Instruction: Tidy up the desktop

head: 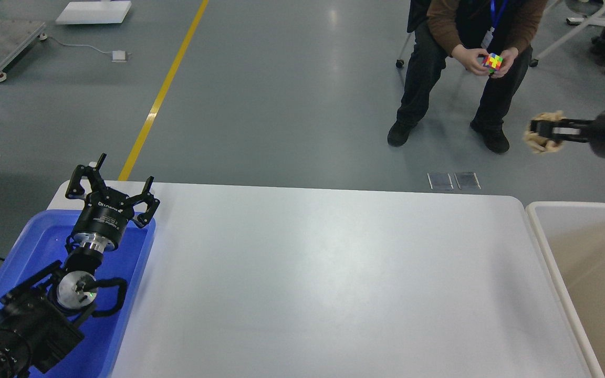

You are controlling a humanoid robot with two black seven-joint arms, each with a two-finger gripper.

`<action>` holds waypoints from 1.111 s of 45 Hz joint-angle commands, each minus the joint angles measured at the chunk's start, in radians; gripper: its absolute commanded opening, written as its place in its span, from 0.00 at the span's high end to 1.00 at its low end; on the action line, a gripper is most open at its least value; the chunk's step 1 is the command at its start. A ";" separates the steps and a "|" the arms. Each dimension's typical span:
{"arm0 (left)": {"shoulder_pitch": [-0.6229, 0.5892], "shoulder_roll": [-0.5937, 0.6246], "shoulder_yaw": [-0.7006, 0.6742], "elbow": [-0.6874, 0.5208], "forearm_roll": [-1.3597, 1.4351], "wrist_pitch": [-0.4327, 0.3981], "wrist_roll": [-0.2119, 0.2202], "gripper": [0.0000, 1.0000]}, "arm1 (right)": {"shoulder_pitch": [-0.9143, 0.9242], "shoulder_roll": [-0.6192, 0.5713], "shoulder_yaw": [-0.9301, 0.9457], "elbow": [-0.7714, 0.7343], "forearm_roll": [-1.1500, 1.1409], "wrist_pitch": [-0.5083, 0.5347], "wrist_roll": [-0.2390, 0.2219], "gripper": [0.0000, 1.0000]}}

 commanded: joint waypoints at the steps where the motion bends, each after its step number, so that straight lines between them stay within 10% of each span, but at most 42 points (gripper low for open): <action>1: 0.000 0.000 0.000 0.000 0.000 0.002 0.000 0.00 | -0.270 0.012 0.027 -0.407 0.109 0.011 0.059 1.00; 12: 0.000 0.000 0.000 0.000 0.000 0.000 0.000 0.00 | -0.525 0.072 0.059 -0.587 0.571 0.091 0.005 1.00; 29: 0.000 0.000 0.000 0.000 0.000 0.002 0.000 0.00 | -0.709 0.187 0.353 -0.597 0.941 0.086 -0.384 1.00; 50: 0.000 0.000 0.000 0.000 0.000 0.002 0.000 0.00 | -0.809 0.409 0.528 -0.688 0.944 -0.061 -0.435 1.00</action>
